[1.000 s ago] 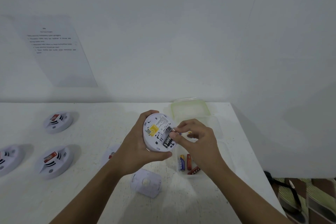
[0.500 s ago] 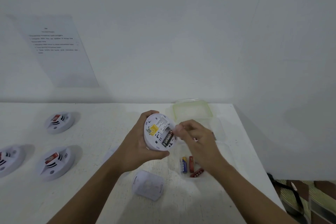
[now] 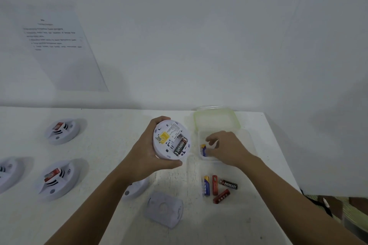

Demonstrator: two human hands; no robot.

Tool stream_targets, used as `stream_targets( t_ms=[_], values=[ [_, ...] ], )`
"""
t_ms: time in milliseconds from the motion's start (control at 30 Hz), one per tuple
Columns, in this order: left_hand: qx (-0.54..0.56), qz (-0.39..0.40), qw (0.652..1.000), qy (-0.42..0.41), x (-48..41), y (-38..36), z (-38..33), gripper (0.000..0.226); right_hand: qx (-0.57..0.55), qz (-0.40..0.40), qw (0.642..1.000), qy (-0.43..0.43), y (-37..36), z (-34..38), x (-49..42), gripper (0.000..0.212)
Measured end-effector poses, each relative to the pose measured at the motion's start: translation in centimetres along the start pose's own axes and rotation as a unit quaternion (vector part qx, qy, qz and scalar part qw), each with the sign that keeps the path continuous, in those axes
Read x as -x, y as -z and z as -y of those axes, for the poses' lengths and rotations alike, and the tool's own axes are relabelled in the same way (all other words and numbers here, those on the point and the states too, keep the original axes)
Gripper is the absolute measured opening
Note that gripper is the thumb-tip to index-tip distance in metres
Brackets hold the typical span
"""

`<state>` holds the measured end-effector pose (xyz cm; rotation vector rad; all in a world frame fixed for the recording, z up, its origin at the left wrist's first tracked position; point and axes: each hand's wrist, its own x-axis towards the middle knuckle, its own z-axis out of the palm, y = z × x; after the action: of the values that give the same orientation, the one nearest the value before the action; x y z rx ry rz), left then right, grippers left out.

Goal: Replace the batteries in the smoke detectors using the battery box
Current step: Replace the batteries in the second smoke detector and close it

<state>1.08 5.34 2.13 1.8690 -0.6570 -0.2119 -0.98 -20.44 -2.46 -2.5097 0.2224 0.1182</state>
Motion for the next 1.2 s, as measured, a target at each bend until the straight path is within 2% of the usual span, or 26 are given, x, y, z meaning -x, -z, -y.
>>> stream_targets(
  t_ms=[133,233,333,500,667,800,967,1067,1200],
  values=[
    [0.003,0.005,1.0,0.007,-0.4,-0.2,0.8,0.091,0.068,0.077,0.995,-0.004,0.2,1.0,-1.1,0.055],
    [0.009,0.007,1.0,0.014,-0.6,-0.3,1.1,0.091,0.123,0.091,0.988,0.009,0.2,1.4,-1.9,0.044],
    [0.012,0.009,1.0,0.022,-0.8,-0.5,1.3,0.091,0.121,0.088,0.989,0.004,-0.1,1.2,-2.2,0.031],
    [0.011,0.01,1.0,0.028,-0.9,-0.5,1.4,0.092,0.013,0.042,0.999,0.01,-0.3,0.6,-1.7,0.024],
    [0.007,0.012,1.0,0.016,-0.7,-0.6,1.2,0.091,-0.108,-0.072,0.991,0.024,-0.8,0.0,-0.5,0.022],
    [0.022,0.007,1.0,0.012,-0.3,-0.6,0.7,0.092,-0.247,-0.141,0.957,0.053,0.3,1.0,1.2,0.016],
    [0.041,0.008,0.999,0.029,0.2,-0.9,-0.2,0.091,-0.404,-0.162,0.894,0.104,2.6,4.1,4.8,0.015],
    [0.048,0.016,0.998,0.04,0.8,-1.3,-0.8,0.089,-0.399,-0.171,0.888,0.153,2.7,5.5,7.0,0.017],
    [0.043,0.027,0.998,0.038,1.5,-2.1,-1.4,0.087,-0.31,-0.198,0.902,0.227,1.7,5.8,8.5,0.017]
  ],
)
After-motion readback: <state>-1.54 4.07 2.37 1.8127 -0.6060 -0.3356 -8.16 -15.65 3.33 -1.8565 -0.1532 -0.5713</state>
